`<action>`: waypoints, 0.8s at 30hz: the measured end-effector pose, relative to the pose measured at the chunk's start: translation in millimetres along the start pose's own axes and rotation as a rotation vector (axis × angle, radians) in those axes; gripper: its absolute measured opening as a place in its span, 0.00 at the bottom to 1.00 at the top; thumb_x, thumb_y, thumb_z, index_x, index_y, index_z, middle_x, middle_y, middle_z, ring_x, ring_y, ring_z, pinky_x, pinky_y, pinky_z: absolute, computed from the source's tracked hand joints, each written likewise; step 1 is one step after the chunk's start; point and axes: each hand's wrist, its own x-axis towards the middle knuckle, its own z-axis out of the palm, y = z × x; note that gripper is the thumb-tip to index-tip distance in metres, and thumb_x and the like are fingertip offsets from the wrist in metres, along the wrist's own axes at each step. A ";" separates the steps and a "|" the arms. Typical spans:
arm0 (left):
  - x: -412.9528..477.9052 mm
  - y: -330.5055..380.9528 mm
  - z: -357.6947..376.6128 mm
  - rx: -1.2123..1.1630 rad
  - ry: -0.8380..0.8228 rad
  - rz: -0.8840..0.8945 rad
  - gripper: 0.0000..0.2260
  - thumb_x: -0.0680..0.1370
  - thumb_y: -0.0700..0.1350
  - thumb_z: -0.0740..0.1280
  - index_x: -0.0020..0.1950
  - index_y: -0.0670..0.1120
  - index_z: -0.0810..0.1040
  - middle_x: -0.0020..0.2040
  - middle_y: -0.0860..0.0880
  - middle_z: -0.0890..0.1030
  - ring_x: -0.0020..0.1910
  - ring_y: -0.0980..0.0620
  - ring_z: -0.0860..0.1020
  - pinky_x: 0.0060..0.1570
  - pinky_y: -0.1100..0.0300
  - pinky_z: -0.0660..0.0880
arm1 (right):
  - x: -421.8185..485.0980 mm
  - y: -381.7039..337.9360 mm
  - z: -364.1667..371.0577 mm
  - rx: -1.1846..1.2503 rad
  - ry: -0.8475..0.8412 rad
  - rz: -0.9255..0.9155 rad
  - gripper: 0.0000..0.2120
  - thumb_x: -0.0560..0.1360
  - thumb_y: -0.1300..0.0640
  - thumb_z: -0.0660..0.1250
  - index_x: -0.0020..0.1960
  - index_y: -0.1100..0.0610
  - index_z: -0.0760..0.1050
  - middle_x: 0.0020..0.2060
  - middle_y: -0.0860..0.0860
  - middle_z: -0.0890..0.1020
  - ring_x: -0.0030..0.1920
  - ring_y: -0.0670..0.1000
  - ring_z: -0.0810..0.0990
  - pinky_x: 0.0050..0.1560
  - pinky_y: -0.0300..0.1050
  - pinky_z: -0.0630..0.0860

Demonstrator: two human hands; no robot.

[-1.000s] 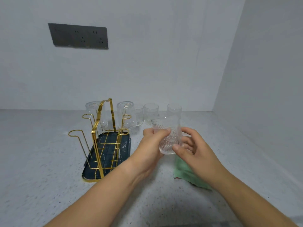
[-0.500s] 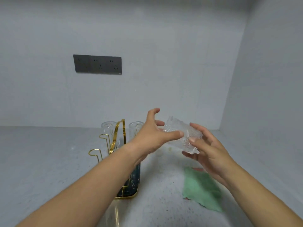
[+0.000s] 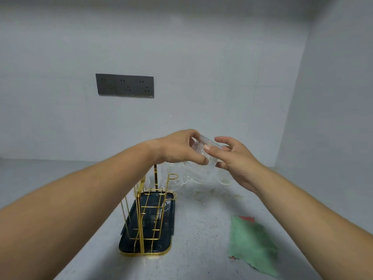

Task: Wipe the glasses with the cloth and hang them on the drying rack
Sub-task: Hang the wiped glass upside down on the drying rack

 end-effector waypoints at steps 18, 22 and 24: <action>22.1 -93.9 -36.6 0.189 0.075 -0.090 0.25 0.68 0.59 0.83 0.57 0.47 0.81 0.55 0.46 0.85 0.57 0.45 0.83 0.63 0.44 0.79 | 58.1 50.1 62.5 -0.024 -0.164 0.075 0.16 0.78 0.53 0.73 0.64 0.54 0.79 0.54 0.50 0.87 0.47 0.43 0.87 0.39 0.33 0.79; 19.0 -93.3 -40.4 0.285 0.009 -0.150 0.35 0.57 0.70 0.80 0.55 0.50 0.80 0.52 0.49 0.85 0.54 0.47 0.83 0.62 0.44 0.79 | 59.0 61.4 69.0 -0.042 -0.186 0.093 0.15 0.78 0.51 0.73 0.63 0.51 0.80 0.55 0.48 0.87 0.56 0.48 0.85 0.56 0.46 0.80; 18.0 -93.2 -40.4 0.325 -0.015 -0.172 0.41 0.50 0.74 0.75 0.54 0.50 0.80 0.51 0.50 0.85 0.53 0.48 0.83 0.61 0.45 0.79 | 58.1 66.0 70.5 -0.046 -0.199 0.098 0.15 0.78 0.51 0.73 0.64 0.50 0.80 0.56 0.47 0.87 0.57 0.48 0.85 0.60 0.49 0.78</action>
